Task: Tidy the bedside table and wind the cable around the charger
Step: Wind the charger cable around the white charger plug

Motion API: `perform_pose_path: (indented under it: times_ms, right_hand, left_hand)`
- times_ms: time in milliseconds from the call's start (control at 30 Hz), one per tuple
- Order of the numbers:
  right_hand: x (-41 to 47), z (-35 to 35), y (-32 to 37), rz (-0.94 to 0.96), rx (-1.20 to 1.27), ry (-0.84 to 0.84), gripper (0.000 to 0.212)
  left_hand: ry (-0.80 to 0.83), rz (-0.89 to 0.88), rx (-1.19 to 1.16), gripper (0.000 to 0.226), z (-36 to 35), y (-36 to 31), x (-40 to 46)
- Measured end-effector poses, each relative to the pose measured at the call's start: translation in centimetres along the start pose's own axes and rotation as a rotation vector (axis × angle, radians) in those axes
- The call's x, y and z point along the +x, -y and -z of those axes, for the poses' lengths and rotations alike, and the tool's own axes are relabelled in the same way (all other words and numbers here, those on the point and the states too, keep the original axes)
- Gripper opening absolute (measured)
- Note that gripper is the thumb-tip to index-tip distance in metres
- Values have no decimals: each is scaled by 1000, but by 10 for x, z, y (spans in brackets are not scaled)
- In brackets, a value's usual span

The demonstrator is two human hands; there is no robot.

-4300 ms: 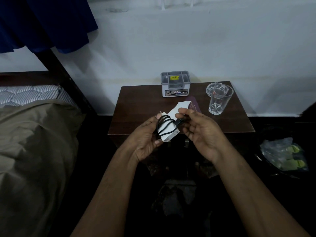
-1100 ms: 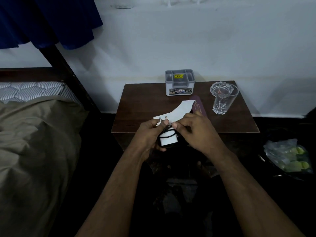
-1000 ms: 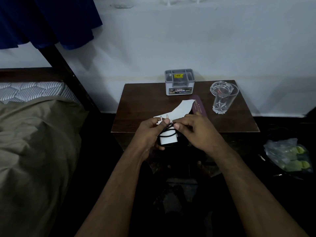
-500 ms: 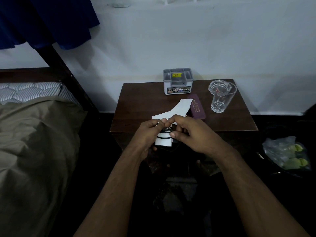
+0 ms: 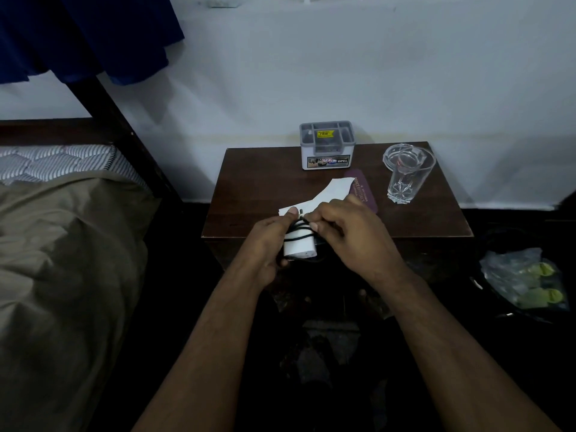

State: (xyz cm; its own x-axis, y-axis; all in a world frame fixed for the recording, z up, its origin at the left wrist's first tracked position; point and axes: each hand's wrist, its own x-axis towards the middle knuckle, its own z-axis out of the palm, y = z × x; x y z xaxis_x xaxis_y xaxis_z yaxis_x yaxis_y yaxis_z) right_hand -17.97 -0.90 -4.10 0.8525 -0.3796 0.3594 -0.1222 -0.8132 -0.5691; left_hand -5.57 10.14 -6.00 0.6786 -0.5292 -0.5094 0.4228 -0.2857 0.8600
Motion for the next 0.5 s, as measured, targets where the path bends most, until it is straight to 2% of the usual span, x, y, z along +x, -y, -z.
perform_pose_path:
  times_ms: [133,233,333,500]
  right_hand:
    - [1,0,0,40,-20,15,10]
    - [2,0,3,39,-100,-1,12]
    - [2,1,8,119,-260,6,13]
    - [3,3,11,221,-341,24,13]
  left_hand:
    - [-8,42,-26,29,2,-1,1]
    - [-24,5,2,28,3,0,0]
    - [-30,-29,23,29,3,1,0]
    - [-6,-47,51,36,6,2,-3]
